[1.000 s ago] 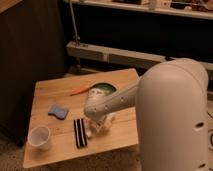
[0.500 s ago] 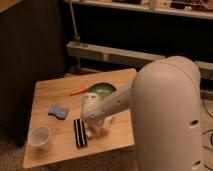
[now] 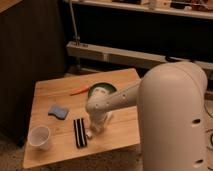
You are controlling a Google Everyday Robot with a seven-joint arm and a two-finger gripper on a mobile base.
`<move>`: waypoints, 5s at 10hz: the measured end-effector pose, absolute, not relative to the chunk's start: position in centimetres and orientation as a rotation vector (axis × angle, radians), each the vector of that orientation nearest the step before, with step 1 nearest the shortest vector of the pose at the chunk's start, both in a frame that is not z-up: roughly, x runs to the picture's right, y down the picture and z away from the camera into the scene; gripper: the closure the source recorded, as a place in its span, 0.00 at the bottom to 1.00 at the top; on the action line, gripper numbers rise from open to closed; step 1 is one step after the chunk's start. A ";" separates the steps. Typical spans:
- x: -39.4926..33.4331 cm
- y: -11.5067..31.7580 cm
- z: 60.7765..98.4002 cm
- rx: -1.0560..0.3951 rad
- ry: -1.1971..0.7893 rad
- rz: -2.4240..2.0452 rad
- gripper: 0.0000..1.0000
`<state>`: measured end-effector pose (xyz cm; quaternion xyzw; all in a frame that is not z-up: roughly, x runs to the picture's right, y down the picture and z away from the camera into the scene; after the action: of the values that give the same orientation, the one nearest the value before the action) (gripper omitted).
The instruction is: Stand the bottle upright
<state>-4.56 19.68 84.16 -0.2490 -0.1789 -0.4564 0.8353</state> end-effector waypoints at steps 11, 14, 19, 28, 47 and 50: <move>-0.6 13.1 76.8 -0.401 -1.011 -0.555 1.00; 0.1 13.0 76.5 -0.357 -1.242 -0.374 1.00; 1.2 12.4 74.9 -0.424 -1.497 -0.127 1.00; 0.1 12.2 72.4 -0.605 -1.636 -0.054 1.00; -3.1 16.1 75.0 -0.865 -1.636 -0.053 0.69; -3.2 16.6 75.3 -0.879 -1.635 -0.052 0.35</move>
<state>-3.24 16.62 75.34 -0.3791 -0.7050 -0.0224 0.5989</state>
